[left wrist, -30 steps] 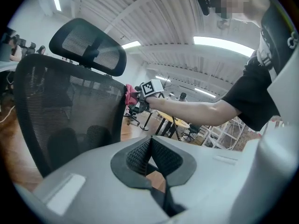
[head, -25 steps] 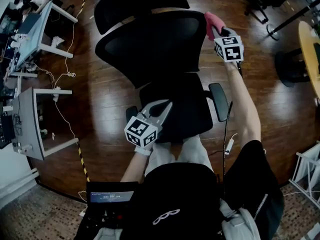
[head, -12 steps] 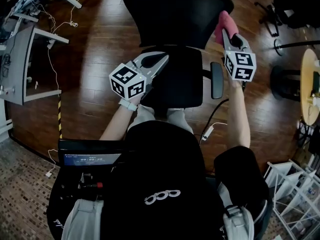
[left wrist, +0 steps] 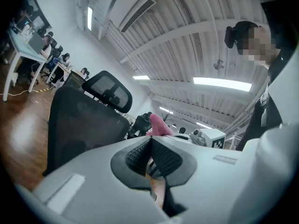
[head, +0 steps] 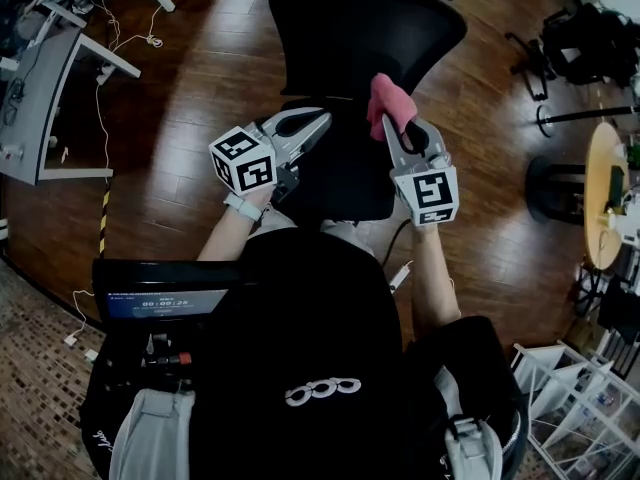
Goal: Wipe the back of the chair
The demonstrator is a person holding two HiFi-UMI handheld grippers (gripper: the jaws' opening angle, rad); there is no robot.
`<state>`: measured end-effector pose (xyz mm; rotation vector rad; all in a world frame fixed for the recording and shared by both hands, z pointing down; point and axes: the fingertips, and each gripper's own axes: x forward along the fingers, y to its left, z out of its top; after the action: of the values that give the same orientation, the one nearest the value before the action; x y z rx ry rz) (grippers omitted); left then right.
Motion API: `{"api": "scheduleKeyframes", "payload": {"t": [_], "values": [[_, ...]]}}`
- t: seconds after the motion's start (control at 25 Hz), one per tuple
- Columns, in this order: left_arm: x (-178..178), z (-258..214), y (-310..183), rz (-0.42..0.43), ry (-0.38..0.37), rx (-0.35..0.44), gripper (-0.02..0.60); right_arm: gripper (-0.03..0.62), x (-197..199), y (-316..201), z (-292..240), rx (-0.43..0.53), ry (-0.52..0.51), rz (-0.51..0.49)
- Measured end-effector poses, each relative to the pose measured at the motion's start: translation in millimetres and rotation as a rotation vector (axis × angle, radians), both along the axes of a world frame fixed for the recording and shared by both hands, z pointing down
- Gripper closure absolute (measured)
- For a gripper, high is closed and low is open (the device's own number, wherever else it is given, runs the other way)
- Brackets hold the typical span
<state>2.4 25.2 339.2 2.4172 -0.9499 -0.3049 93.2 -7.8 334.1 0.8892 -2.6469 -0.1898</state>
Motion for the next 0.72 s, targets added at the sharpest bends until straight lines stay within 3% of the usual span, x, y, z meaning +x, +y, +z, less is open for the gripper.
{"api": "scheduleKeyframes", "payload": {"t": [0.32, 0.52, 0.72], "values": [[7, 10, 46, 0.057, 0.029, -0.037, 0.594, 0.553, -7, 68, 33, -0.113, -0.042, 0.006], [10, 21, 55, 0.049, -0.041, -0.026, 0.592, 0.553, -2, 90, 61, -0.209, -0.078, 0.057], [17, 24, 61, 0.077, -0.059, -0.017, 0.592, 0.553, 4, 91, 65, -0.216, -0.078, 0.07]]}}
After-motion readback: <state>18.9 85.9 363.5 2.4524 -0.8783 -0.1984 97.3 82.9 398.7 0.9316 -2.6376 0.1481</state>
